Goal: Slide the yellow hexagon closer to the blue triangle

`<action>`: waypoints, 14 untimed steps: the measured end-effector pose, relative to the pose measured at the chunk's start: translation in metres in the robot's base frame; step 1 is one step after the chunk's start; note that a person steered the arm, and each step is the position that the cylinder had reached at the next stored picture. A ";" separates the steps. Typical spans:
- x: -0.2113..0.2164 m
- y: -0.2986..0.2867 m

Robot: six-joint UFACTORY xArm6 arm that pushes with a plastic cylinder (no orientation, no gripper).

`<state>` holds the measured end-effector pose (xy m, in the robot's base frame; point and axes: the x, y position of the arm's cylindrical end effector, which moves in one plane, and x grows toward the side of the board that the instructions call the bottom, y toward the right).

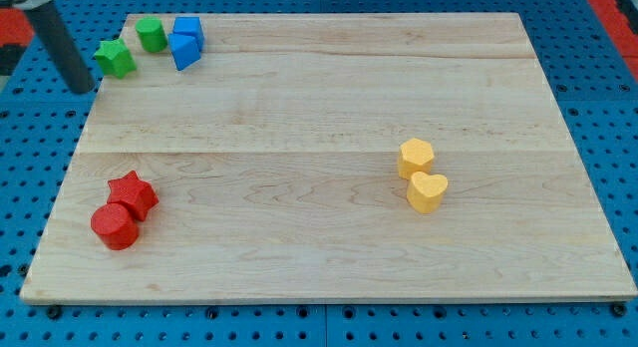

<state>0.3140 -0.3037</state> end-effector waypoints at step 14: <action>0.122 0.193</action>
<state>0.4360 -0.1105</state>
